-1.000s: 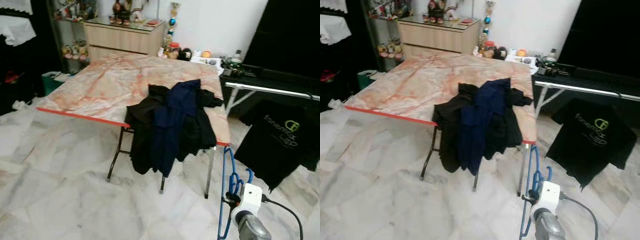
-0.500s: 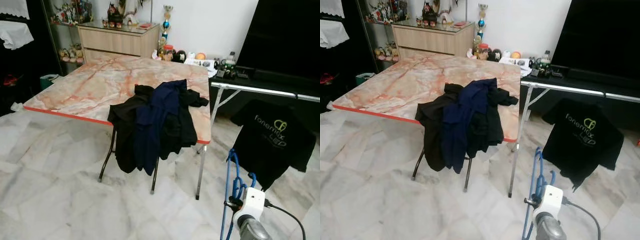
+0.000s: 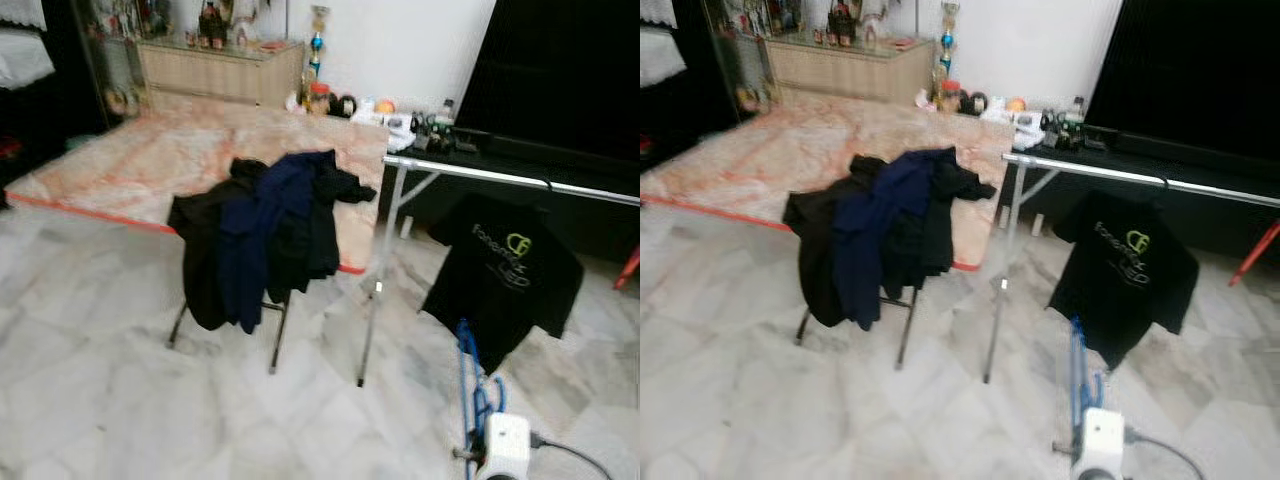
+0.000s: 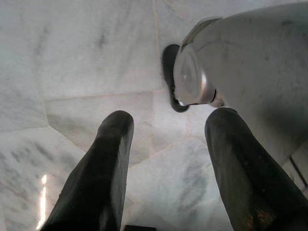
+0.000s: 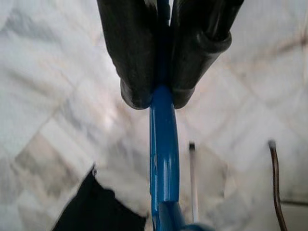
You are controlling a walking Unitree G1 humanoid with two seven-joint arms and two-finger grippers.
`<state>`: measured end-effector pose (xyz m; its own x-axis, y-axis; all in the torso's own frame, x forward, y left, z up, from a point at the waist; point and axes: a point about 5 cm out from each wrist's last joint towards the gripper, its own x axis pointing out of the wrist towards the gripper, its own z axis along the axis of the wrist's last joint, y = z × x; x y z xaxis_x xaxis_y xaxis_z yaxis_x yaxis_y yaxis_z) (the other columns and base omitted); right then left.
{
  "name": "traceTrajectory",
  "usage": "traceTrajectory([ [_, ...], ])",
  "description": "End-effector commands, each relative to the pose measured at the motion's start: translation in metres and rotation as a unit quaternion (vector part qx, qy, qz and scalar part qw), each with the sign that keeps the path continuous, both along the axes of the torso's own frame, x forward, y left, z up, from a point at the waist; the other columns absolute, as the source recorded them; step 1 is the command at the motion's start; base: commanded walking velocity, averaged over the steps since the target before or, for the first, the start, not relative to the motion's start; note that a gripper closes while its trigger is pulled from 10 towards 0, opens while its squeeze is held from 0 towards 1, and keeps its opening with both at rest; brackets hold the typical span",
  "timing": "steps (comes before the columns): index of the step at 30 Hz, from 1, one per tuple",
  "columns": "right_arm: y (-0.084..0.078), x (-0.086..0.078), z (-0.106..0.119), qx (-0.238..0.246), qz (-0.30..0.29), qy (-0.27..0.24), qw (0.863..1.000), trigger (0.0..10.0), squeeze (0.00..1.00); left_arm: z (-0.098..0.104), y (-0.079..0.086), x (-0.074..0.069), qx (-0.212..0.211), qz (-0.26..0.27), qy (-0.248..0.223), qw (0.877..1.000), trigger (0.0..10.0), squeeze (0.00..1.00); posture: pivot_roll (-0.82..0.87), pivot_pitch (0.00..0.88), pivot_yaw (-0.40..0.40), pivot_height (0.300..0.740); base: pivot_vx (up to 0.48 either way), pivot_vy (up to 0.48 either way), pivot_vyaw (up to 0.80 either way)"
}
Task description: Hang hanger
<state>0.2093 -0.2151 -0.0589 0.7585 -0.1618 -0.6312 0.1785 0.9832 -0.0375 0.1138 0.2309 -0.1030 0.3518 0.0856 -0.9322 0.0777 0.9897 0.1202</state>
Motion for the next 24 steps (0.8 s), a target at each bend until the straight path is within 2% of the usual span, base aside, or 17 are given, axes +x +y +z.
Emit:
traceTrajectory([
  [1,-0.009,-0.014,-0.006,-0.009,-0.018,0.021,1.0,10.0,0.0,-0.001,-0.005,0.0,-0.002,-0.006,0.003,1.0,10.0,0.0,0.17,0.0,-0.075,0.74,0.0,-0.356,0.0],
  [4,-0.008,-0.025,-0.013,-0.002,-0.026,0.037,0.999,10.0,0.0,-0.001,-0.005,-0.001,-0.002,-0.007,0.003,1.0,10.0,0.0,0.16,0.0,-0.073,0.74,0.0,-0.354,0.0],
  [6,-0.003,-0.039,-0.021,0.008,-0.02,0.064,0.998,10.0,0.0,-0.002,-0.005,-0.003,-0.001,-0.007,0.005,1.0,10.0,0.0,0.17,0.0,-0.072,0.74,0.0,-0.352,0.0],
  [7,-0.002,-0.041,-0.022,0.009,-0.021,0.066,0.998,10.0,0.0,-0.002,-0.005,-0.003,0.0,-0.007,0.005,1.0,10.0,0.0,0.17,0.0,-0.072,0.74,0.0,-0.352,0.0],
  [10,0.001,-0.042,-0.023,0.016,-0.022,0.07,0.997,10.0,0.0,-0.002,-0.005,-0.003,0.001,-0.008,0.005,1.0,10.0,0.0,0.17,0.0,-0.071,0.74,0.0,-0.331,0.0],
  [24,0.004,-0.039,-0.023,0.041,-0.038,0.064,0.996,10.0,0.0,-0.003,-0.007,-0.005,-0.011,0.011,-0.006,1.0,10.0,0.0,0.16,0.0,-0.071,0.74,0.0,0.0,0.0],
])
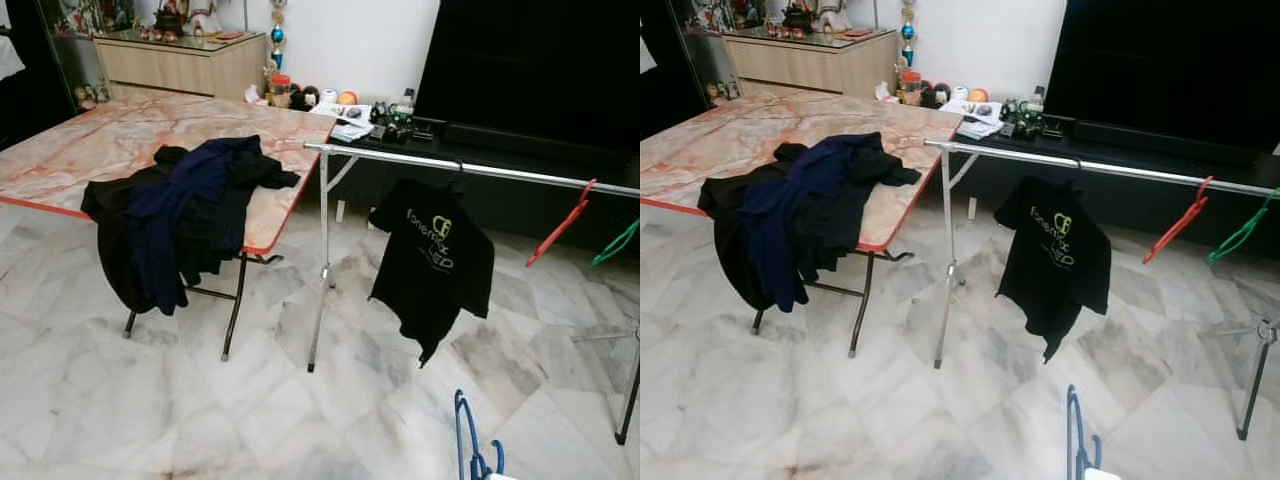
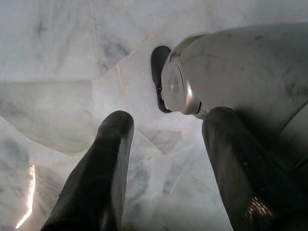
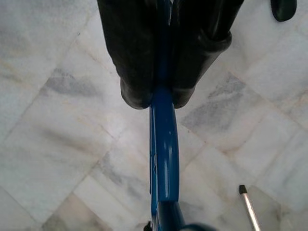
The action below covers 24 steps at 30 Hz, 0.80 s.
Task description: Hang hanger
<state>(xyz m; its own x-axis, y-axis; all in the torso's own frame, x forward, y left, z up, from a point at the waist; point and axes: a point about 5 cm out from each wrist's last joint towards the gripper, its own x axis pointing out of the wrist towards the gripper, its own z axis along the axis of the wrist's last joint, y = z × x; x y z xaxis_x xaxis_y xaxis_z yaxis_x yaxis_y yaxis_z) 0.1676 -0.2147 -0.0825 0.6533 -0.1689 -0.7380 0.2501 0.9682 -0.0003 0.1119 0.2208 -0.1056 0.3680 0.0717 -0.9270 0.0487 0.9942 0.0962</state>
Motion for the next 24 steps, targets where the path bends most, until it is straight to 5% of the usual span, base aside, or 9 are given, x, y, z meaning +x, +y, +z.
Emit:
traceTrajectory([
  [1,0.0025,0.0024,0.0003,0.01,-0.007,-0.002,1.0,10.0,0.0,-0.0002,0.0035,-0.0033,0.001,-0.002,0.005,1.0,10.0,0.0,0.16,0.0,-0.071,0.74,0.319,0.0,0.0],
  [6,0.0007,0.0006,-0.0007,0.015,-0.017,0.005,1.0,10.0,0.0,-0.0001,0.0034,-0.0027,0.001,-0.003,0.007,1.0,10.0,0.0,0.16,0.0,-0.072,0.74,0.369,0.0,0.0],
  [14,0.0012,0.0015,-0.0008,0.02,-0.012,0.008,1.0,10.0,0.0,-0.0007,0.0036,-0.0046,-0.001,0.0,0.011,1.0,10.0,0.0,0.16,0.0,-0.078,0.74,0.397,0.0,-0.71],
  [24,0.0014,0.0061,0.0012,0.022,-0.012,0.003,1.0,10.0,0.0,-0.0023,0.0027,-0.0101,-0.003,0.002,0.018,1.0,10.0,0.0,0.16,0.0,-0.081,0.74,0.41,0.0,0.0],
])
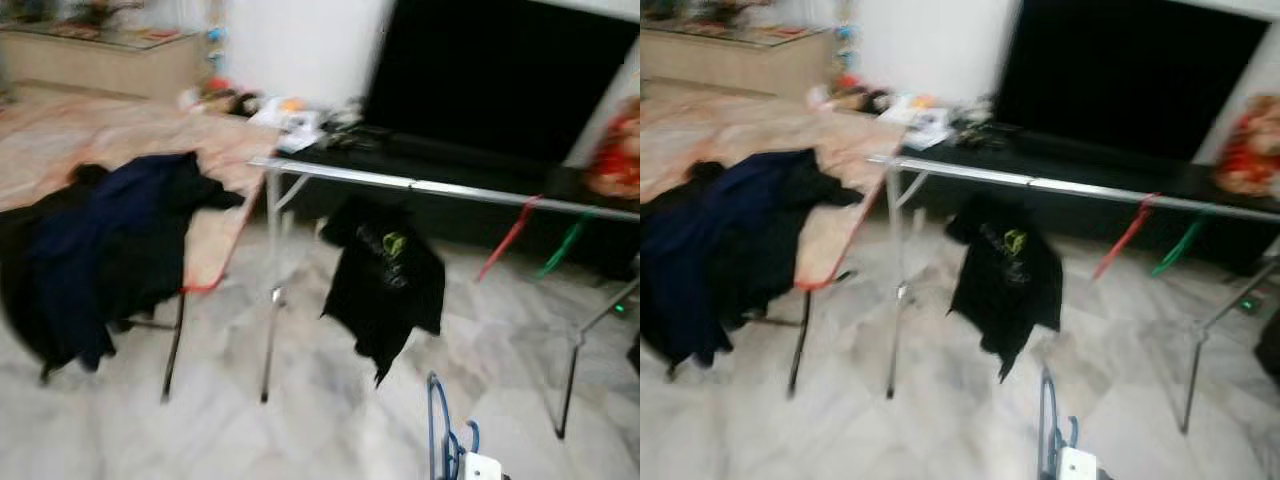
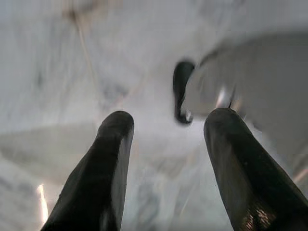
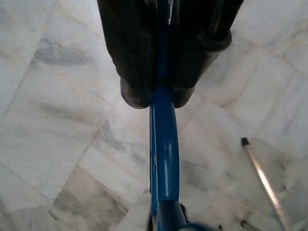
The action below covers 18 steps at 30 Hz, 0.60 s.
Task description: Hang hanger
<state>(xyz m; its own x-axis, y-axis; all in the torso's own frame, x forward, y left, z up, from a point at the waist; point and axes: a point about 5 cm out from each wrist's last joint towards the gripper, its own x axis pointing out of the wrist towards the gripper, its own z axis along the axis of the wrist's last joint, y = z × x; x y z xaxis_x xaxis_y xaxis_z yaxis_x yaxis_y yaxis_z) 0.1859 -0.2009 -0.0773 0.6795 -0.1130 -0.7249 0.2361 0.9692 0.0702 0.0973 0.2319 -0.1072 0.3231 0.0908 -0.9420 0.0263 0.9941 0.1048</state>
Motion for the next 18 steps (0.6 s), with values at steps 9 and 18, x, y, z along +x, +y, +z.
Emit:
traceTrajectory([
  [9,-0.019,-0.0151,-0.0048,-0.008,-0.027,0.032,0.999,10.0,0.0,-0.0003,-0.0109,0.0078,-0.012,-0.016,-0.009,1.0,10.0,0.0,0.16,0.0,-0.079,0.74,0.412,0.0,-0.14],
  [18,-0.0182,-0.0145,-0.0048,-0.006,-0.026,0.031,0.999,10.0,0.0,0.0002,-0.0117,0.0103,-0.015,-0.019,-0.011,1.0,10.0,0.0,0.17,0.0,-0.081,0.74,0.413,0.0,-0.78],
])
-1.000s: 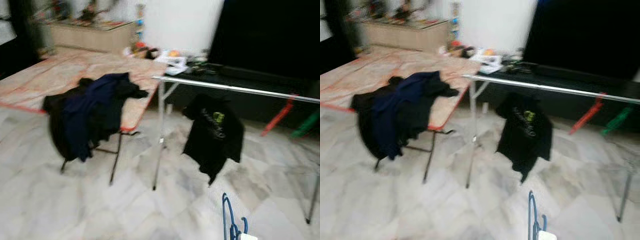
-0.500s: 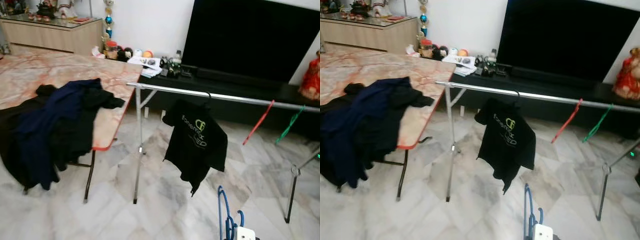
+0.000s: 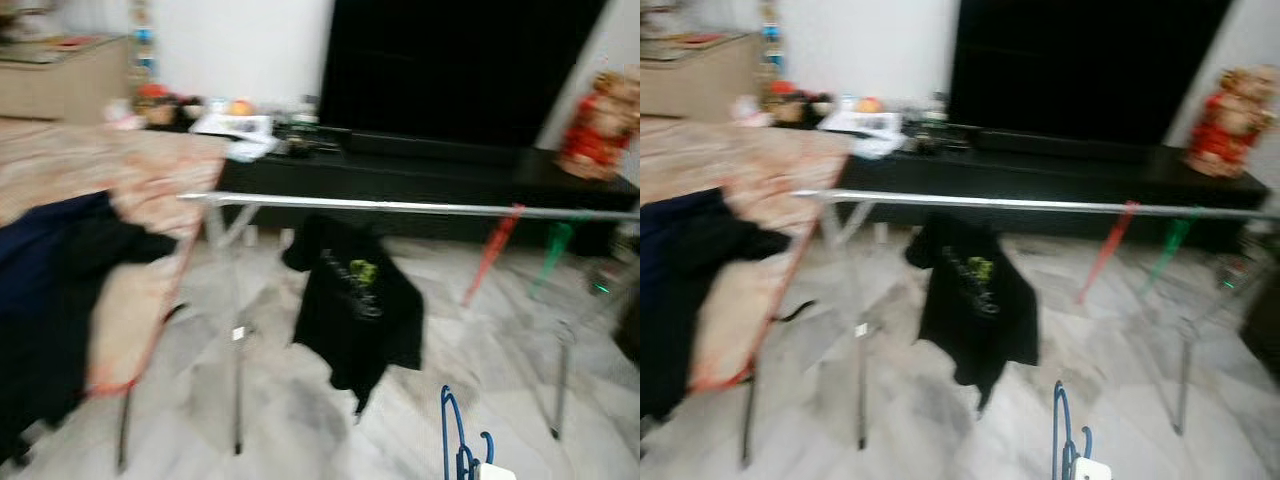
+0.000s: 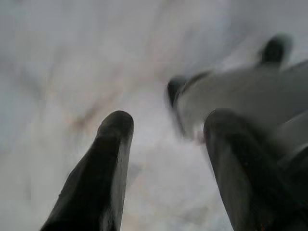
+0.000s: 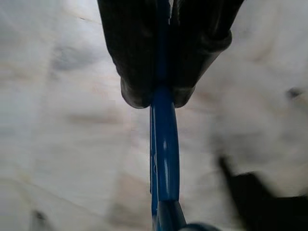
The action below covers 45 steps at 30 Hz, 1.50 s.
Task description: Hang hanger
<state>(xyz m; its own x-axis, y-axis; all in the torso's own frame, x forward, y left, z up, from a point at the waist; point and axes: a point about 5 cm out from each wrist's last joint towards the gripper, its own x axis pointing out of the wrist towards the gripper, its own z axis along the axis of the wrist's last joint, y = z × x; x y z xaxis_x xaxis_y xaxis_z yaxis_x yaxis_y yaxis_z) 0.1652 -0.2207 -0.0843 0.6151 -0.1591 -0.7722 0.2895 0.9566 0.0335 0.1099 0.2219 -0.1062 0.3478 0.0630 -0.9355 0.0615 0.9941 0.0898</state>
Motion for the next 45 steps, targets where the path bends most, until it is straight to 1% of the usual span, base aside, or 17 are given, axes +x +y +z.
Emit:
traceTrajectory([
  [1,0.002,0.007,0.002,0.003,0.0,-0.008,1.0,10.0,0.0,-0.001,-0.002,-0.002,-0.007,0.0,0.001,1.0,10.0,0.0,0.17,0.0,-0.082,0.74,0.412,0.0,-0.58],
  [8,0.005,0.013,0.005,0.008,0.002,-0.019,1.0,10.0,0.0,-0.001,-0.002,-0.002,-0.009,0.0,0.001,1.0,10.0,0.0,0.17,0.0,-0.083,0.74,0.394,0.0,0.0],
  [10,0.005,0.018,0.007,0.007,0.007,-0.025,1.0,10.0,0.0,-0.001,-0.003,-0.002,-0.012,-0.003,0.002,1.0,10.0,0.0,0.16,0.0,-0.083,0.74,0.0,0.0,0.0],
  [19,0.003,0.024,0.01,0.005,0.008,-0.033,0.999,10.0,0.0,-0.001,-0.004,-0.002,-0.014,-0.004,0.004,1.0,10.0,0.0,0.17,0.0,-0.084,0.74,0.0,0.0,0.0],
  [21,0.005,0.027,0.012,0.011,0.016,-0.037,0.999,10.0,0.0,-0.001,-0.004,-0.002,-0.014,-0.005,0.004,1.0,10.0,0.0,0.16,0.0,-0.084,0.74,0.0,0.0,0.0],
  [22,0.008,0.029,0.012,0.017,0.033,-0.038,0.999,10.0,0.0,-0.001,-0.004,-0.002,-0.014,-0.004,0.003,1.0,10.0,0.0,0.16,0.0,-0.085,0.74,0.244,0.0,0.0],
  [27,0.012,0.029,0.012,0.017,0.053,-0.035,0.998,10.0,0.0,-0.001,-0.004,-0.002,-0.014,-0.003,0.003,1.0,10.0,0.0,0.16,0.0,-0.086,0.74,0.281,0.0,0.0],
  [32,0.02,0.022,0.006,0.007,0.096,-0.013,0.995,10.0,0.0,-0.001,-0.004,-0.003,-0.015,-0.002,0.006,1.0,10.0,0.0,0.16,0.0,-0.088,0.74,0.304,0.0,0.12],
  [37,0.022,0.019,0.005,0.019,0.097,-0.008,0.995,10.0,0.0,-0.001,-0.004,-0.003,-0.015,-0.003,0.007,1.0,10.0,0.0,0.16,0.0,-0.087,0.74,0.304,0.0,0.66],
  [40,0.024,0.019,0.005,0.029,0.109,-0.011,0.994,10.0,0.0,-0.001,-0.004,-0.003,-0.015,-0.003,0.006,1.0,10.0,0.0,0.16,0.0,-0.088,0.74,0.303,0.0,0.0],
  [45,0.021,0.021,0.006,0.016,0.112,-0.014,0.993,10.0,0.0,-0.001,-0.004,-0.002,-0.015,-0.003,0.005,1.0,10.0,0.0,0.16,0.0,-0.091,0.74,0.306,0.0,0.0],
])
